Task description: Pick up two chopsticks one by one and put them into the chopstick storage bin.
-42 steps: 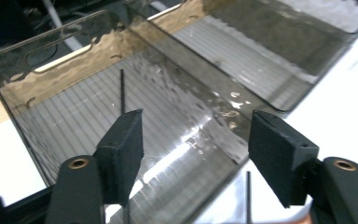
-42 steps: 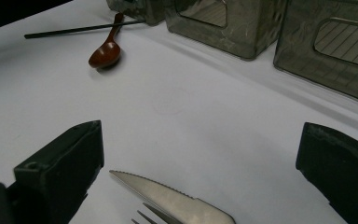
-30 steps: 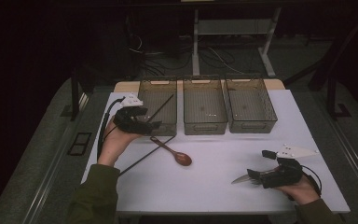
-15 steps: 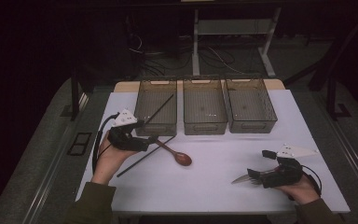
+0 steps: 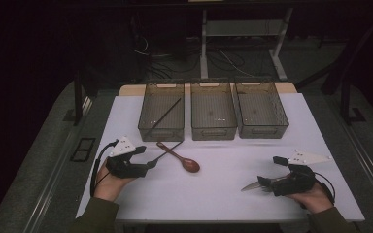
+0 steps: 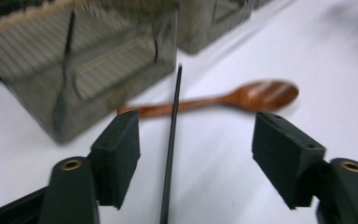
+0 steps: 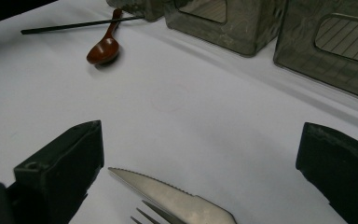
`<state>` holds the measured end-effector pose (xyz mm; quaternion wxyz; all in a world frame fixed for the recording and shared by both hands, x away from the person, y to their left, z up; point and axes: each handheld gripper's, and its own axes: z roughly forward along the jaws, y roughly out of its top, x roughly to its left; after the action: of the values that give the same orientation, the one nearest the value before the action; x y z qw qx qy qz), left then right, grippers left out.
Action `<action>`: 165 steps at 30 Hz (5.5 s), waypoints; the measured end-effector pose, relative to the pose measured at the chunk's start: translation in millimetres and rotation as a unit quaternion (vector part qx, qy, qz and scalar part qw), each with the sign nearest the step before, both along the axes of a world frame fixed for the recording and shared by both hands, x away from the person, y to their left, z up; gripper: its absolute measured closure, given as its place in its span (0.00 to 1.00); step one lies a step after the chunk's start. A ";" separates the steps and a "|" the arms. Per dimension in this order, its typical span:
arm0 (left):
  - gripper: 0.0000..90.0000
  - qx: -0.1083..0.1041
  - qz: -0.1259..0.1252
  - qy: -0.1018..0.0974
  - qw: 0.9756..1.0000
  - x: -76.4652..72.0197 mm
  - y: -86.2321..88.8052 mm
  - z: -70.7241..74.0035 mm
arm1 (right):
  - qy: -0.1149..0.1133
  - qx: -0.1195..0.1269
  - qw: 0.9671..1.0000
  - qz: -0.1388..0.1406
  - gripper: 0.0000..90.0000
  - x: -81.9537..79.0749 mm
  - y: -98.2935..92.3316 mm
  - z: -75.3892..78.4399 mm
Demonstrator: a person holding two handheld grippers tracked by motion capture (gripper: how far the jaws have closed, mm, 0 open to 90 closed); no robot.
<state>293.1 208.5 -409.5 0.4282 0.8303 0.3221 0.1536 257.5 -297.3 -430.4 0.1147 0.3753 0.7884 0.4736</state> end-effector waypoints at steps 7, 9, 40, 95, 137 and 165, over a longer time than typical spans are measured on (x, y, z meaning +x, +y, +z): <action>0.59 0.021 -0.003 0.027 0.999 5.7 5.4 -20.0 | -0.002 -0.003 1.000 0.001 0.01 -0.1 0.6 -0.1; 0.64 0.029 -0.001 0.032 0.999 7.2 7.5 -23.4 | -0.002 -0.004 1.000 0.001 0.01 -0.2 0.7 -0.1; 0.95 0.066 -0.014 0.061 0.996 8.8 17.7 -35.4 | -0.004 -0.003 1.000 0.000 0.01 -0.9 0.1 0.9; 0.95 -0.006 -0.015 0.049 0.999 1.7 7.4 19.7 | 0.014 -0.001 1.000 0.006 0.01 1.7 6.0 -6.6; 0.95 0.002 0.090 0.041 0.995 94.7 -9.0 74.4 | 0.007 0.013 1.000 -0.004 0.01 0.3 2.3 -3.8; 0.95 0.049 0.117 0.070 0.989 168.2 -31.5 65.4 | 0.004 0.019 1.000 -0.003 0.01 -1.1 1.9 -2.2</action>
<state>461.3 177.0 -344.1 0.3420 0.8158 0.4382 0.1595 256.4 -295.4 -432.6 0.1061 0.3821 0.7785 0.4865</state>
